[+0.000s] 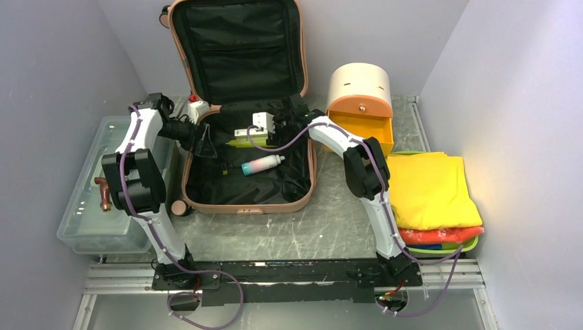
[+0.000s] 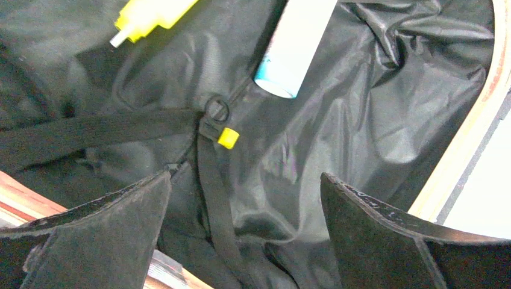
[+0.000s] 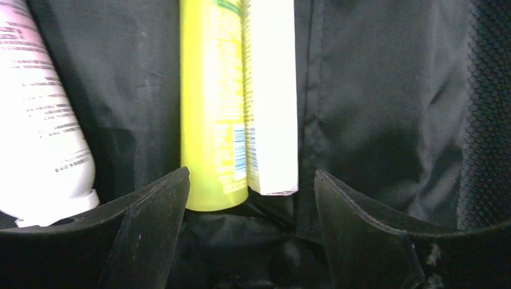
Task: Open, take out, and arrange the luggage
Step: Pick up the makeup from the center of the board.
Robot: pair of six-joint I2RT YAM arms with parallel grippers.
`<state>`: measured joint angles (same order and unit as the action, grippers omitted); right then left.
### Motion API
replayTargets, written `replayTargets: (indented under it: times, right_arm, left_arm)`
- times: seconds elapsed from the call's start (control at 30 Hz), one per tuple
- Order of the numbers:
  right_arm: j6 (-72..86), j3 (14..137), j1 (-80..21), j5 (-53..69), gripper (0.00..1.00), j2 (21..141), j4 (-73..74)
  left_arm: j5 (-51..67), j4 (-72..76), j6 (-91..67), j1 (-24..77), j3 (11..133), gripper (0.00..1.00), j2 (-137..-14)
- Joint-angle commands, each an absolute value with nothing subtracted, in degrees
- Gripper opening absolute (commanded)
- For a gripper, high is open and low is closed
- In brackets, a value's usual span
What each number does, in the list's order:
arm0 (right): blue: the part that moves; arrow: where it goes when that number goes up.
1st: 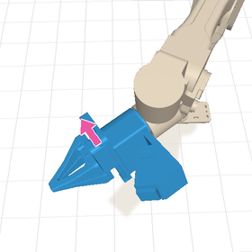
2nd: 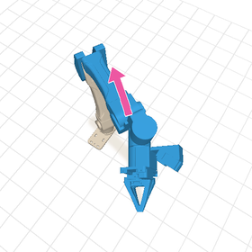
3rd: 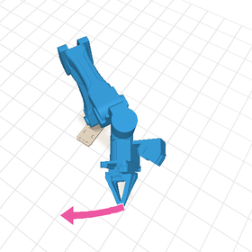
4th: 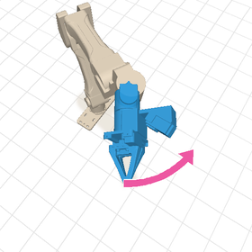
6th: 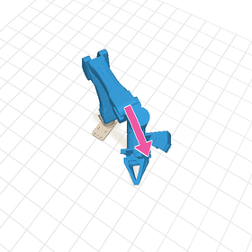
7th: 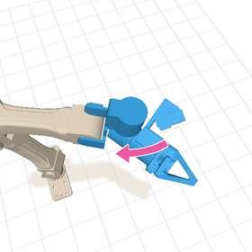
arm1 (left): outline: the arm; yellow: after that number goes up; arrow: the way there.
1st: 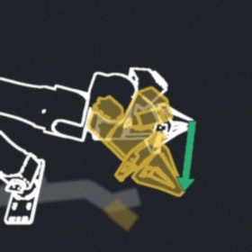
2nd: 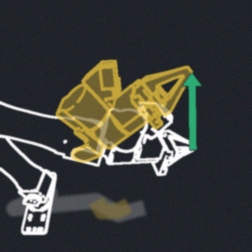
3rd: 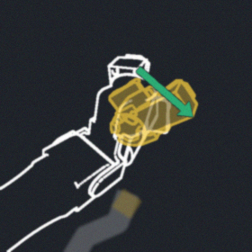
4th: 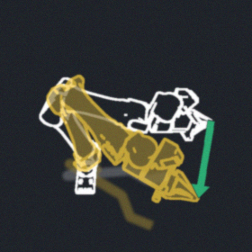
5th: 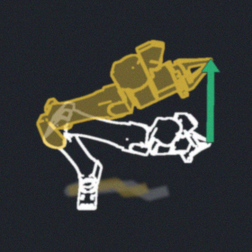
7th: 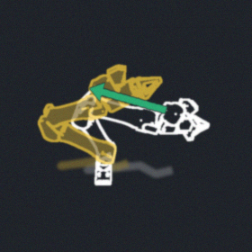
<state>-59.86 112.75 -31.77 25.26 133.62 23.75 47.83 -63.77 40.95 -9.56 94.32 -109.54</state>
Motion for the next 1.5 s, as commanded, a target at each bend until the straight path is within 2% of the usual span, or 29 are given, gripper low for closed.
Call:
replayTargets:
  times: [0.0, 0.37, 0.5, 0.6, 0.7, 0.8, 1.0, 1.07, 1.17, 1.27, 1.47]
  right_arm:
    - [-62.00, 110.26, -32.05, 30.04, 0.75, 130.20, 25.39]
    - [-59.99, 113.39, -32.70, 28.47, 0.69, 133.83, 26.75]
    - [-60.81, 114.60, -32.69, 27.87, 0.65, 135.88, 27.03]
    - [-63.11, 114.86, -32.69, 29.23, 0.56, 136.48, 28.91]
    - [-65.19, 114.41, -32.70, 30.33, 0.54, 136.58, 30.21]
    - [-66.36, 113.70, -32.70, 30.30, 0.45, 136.74, 30.55]
    - [-66.07, 112.58, -32.67, 29.69, 0.41, 136.56, 30.22]
    - [-66.21, 112.37, -32.76, 29.49, 0.42, 136.52, 30.36]
    - [-66.00, 113.40, -32.78, 28.21, 0.58, 137.62, 30.53]
    - [-65.82, 113.60, -32.94, 25.23, 0.66, 139.19, 28.50]
    - [-67.06, 114.84, -33.24, 22.86, 0.66, 141.82, 27.37]
  left_arm:
    - [50.73, -66.30, 44.04, -9.88, 91.85, 0.99, -104.90]
    - [55.84, -69.06, 49.68, -11.98, 86.46, 0.99, -103.21]
    - [57.46, -68.79, 50.98, -12.56, 84.03, 0.99, -102.39]
    - [58.20, -68.54, 51.51, -12.86, 82.76, 0.99, -101.69]
    - [58.57, -69.25, 52.56, -13.14, 82.49, 0.99, -101.24]
    - [59.06, -69.77, 53.15, -13.17, 82.16, 1.00, -101.04]
    - [59.57, -69.02, 53.61, -13.23, 80.55, 0.99, -100.02]
    - [59.89, -69.12, 53.97, -13.29, 80.26, 1.00, -100.10]
    - [60.08, -69.56, 54.46, -13.27, 80.33, 1.00, -100.28]
    - [60.44, -69.91, 54.82, -13.27, 80.33, 0.99, -100.07]
    - [60.12, -69.27, 54.75, -13.30, 79.57, 0.99, -98.99]
